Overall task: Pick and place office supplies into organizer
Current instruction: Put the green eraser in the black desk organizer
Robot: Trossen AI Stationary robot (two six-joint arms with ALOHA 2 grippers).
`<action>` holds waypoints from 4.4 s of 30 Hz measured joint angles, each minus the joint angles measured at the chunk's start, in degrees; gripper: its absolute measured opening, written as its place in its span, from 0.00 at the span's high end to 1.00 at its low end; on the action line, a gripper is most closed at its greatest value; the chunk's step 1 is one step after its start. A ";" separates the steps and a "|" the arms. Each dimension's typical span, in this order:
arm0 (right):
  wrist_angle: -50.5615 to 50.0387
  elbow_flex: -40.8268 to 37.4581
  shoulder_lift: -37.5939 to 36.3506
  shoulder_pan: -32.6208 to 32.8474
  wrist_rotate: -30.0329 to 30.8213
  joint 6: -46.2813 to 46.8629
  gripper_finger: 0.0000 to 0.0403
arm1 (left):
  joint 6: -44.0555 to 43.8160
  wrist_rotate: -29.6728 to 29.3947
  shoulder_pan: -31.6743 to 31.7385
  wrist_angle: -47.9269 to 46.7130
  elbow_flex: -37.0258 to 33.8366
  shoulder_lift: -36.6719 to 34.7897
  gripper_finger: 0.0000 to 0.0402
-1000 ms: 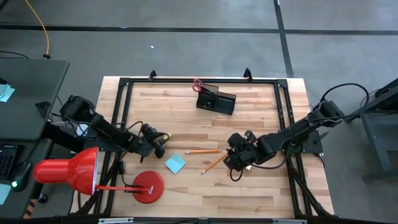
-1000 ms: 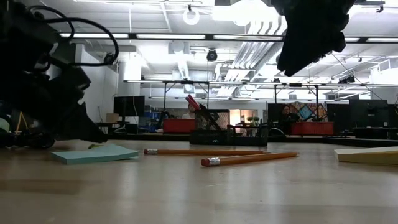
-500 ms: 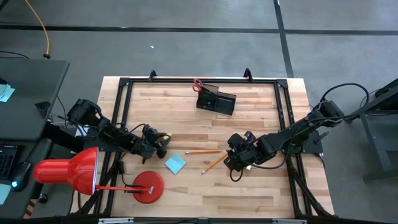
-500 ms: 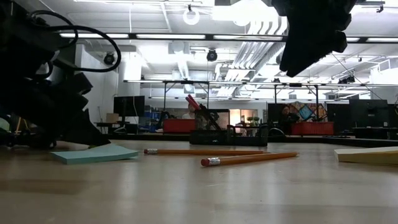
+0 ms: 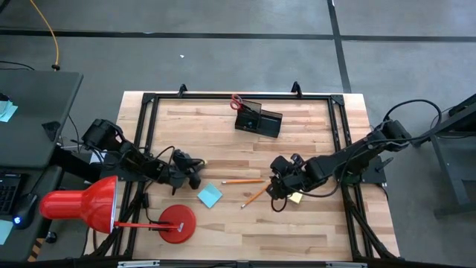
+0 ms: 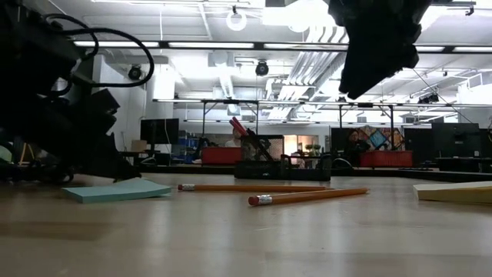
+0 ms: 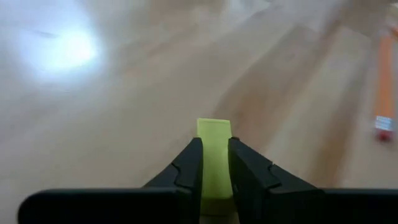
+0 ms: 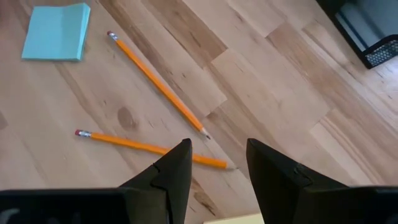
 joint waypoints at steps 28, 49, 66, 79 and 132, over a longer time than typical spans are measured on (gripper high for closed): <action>0.01 0.00 0.00 0.02 -3.71 -1.39 0.64 | 1.13 -3.62 -0.61 11.89 -0.30 -0.21 0.88; 0.58 -0.02 0.09 -1.98 -14.76 -13.36 0.64 | -4.17 -18.18 -14.63 5.05 1.62 6.91 0.66; 1.25 -0.02 0.11 -2.10 -17.51 -15.74 0.64 | -0.30 -21.01 -15.68 7.53 6.26 16.34 0.66; 1.75 -0.02 0.13 -2.32 -17.40 -17.69 0.64 | 1.19 -16.75 -10.28 4.95 7.87 16.02 0.66; 25.95 -0.94 -7.52 -5.72 -5.74 -23.88 0.64 | 18.60 -0.34 -1.54 18.37 10.33 -2.01 0.98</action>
